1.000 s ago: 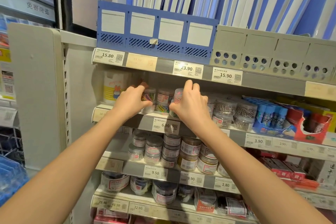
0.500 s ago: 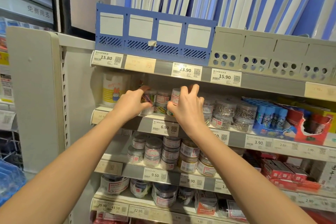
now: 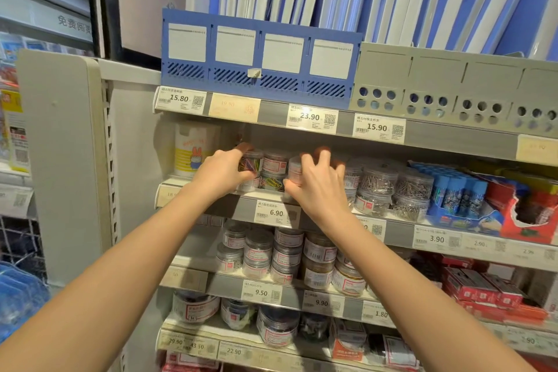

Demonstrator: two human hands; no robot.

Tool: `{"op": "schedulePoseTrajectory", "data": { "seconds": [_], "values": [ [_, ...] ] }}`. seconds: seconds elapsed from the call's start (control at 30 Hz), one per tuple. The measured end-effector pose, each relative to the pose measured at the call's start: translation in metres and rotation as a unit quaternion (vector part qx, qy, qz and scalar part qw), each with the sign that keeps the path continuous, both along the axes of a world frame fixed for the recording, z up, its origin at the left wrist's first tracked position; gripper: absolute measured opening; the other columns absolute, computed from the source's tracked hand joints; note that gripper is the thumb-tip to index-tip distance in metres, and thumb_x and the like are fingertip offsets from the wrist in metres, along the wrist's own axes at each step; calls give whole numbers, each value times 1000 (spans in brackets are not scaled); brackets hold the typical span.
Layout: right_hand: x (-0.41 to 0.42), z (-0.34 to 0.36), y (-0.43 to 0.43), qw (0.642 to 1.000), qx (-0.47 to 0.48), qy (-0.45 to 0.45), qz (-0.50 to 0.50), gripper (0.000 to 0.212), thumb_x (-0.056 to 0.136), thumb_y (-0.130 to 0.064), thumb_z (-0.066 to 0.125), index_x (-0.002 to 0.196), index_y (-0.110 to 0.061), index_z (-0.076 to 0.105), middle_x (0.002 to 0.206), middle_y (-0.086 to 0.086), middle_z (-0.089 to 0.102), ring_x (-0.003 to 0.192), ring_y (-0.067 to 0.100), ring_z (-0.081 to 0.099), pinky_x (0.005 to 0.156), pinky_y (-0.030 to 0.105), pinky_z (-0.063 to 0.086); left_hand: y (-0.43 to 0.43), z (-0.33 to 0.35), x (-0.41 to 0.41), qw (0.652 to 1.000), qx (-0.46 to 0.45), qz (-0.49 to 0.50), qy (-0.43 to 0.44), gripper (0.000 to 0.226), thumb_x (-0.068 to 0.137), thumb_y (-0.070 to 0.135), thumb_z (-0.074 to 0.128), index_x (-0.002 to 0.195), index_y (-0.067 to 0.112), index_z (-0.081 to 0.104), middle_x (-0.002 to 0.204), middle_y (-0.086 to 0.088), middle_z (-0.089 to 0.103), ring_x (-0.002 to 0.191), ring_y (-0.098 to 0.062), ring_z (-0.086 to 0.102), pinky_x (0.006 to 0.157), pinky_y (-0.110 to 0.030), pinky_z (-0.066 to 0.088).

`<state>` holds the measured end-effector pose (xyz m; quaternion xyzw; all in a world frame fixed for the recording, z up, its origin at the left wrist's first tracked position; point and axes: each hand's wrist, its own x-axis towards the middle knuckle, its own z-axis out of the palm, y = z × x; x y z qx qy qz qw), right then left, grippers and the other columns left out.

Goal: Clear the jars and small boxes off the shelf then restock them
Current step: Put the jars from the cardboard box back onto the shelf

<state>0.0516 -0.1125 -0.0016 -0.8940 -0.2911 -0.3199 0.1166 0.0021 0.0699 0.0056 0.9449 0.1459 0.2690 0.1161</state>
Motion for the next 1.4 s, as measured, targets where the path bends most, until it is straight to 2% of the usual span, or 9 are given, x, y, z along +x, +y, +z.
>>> {"op": "schedulePoseTrajectory", "data": {
  "seconds": [0.2,0.4,0.53,0.7,0.87,1.0,1.1,1.27,1.4],
  "values": [
    [5,-3,3,998,-40,-52,-24,48,93,-52,47,123,-15,49,122,8,55,114,32,50,103,51,27,-3,-2,3,1000,6,7,-4,52,90,41,62,132,13,46,107,-20,63,103,-40,57,79,-40,44],
    [2,-5,-1,997,-41,-68,-6,54,93,-47,50,137,-17,43,128,8,54,122,31,45,109,57,18,1,-7,9,1000,2,17,-1,65,91,38,60,147,24,30,110,-20,64,103,-41,58,84,-43,47],
    [-9,-9,-8,995,-36,-90,28,57,90,-41,56,138,-13,41,130,14,51,127,35,38,111,57,19,-7,-11,0,1000,-8,21,-10,66,91,42,60,145,20,30,117,-20,56,107,-39,55,88,-43,45],
    [-32,-14,-13,985,-44,-128,110,58,82,-36,68,129,-7,53,121,19,57,128,41,42,113,56,18,-15,-7,-39,999,-9,-7,-39,66,88,43,63,143,31,30,123,-14,46,110,-38,53,90,-42,44],
    [-81,-32,-7,972,-30,-87,216,55,83,-36,65,128,-7,53,120,18,56,123,40,44,112,53,23,-30,-21,-126,999,16,6,-28,60,89,38,62,142,34,34,129,-7,46,116,-28,52,94,-41,45],
    [-142,-69,14,949,-6,-26,315,58,81,-36,67,129,-5,53,117,18,56,116,38,47,104,48,36,-39,-58,-225,997,45,62,-9,55,90,37,60,141,32,38,131,-1,47,114,-24,53,88,-37,45],
    [-199,-103,34,919,-8,42,392,58,85,-36,64,133,-7,50,121,17,53,117,35,46,100,43,38,-38,-92,-304,991,54,117,38,52,92,36,58,140,30,39,132,2,46,115,-19,52,86,-38,48],
    [-291,-145,73,862,-66,109,490,60,87,-36,64,136,-7,45,124,16,50,112,36,48,98,44,40,-26,-137,-423,970,24,221,96,50,91,30,59,138,25,44,129,-3,48,112,-24,54,86,-39,48],
    [-350,-169,107,823,-94,143,542,53,87,-34,63,132,-10,48,122,15,50,110,36,50,92,45,43,-11,-165,-488,948,-2,281,153,47,91,32,59,135,27,44,128,0,48,115,-19,51,86,-38,49]
  ]
}}
